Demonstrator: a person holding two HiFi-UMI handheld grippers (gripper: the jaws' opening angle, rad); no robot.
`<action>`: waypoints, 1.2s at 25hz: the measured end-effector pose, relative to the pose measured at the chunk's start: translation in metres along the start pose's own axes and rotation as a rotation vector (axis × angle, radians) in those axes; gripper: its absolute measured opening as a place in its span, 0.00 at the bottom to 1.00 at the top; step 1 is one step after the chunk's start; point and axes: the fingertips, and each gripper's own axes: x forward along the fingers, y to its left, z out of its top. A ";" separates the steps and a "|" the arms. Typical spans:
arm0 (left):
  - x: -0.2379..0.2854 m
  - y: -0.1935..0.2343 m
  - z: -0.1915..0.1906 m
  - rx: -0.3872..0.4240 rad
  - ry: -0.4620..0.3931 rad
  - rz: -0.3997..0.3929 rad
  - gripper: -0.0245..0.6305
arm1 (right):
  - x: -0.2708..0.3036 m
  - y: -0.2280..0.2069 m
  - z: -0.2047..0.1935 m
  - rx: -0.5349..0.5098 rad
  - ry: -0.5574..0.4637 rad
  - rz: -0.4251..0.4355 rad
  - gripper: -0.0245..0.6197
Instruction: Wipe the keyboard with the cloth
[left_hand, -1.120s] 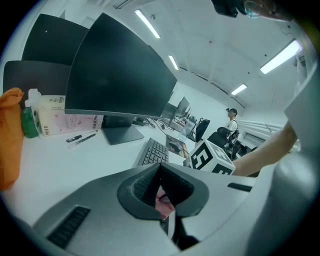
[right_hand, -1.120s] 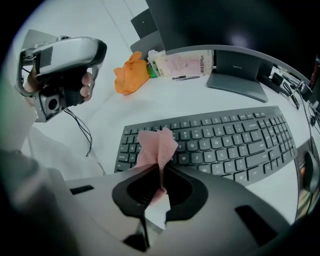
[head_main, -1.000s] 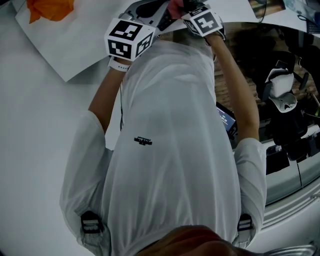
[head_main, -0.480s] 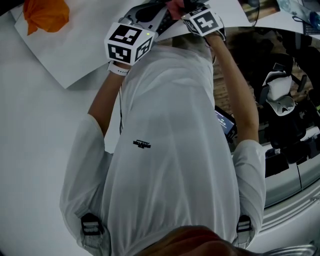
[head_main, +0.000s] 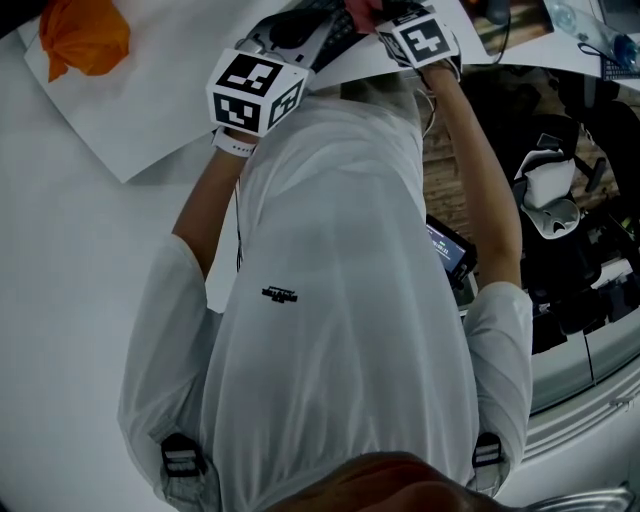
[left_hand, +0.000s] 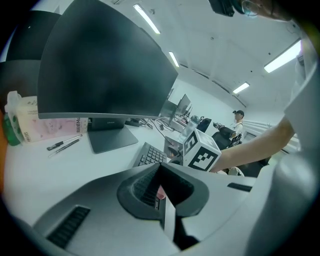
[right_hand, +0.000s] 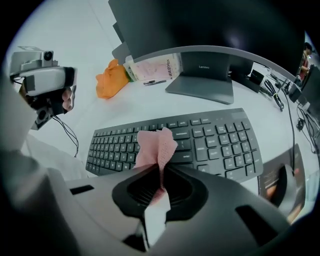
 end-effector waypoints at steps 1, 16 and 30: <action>0.002 -0.001 0.001 -0.001 0.001 -0.001 0.07 | -0.002 -0.005 -0.002 0.010 0.008 -0.002 0.09; 0.039 -0.007 0.022 -0.001 0.009 -0.010 0.07 | -0.022 -0.089 0.004 -0.026 0.024 -0.112 0.09; 0.049 -0.004 0.031 -0.008 0.019 -0.005 0.07 | -0.038 -0.161 0.013 -0.080 0.055 -0.214 0.09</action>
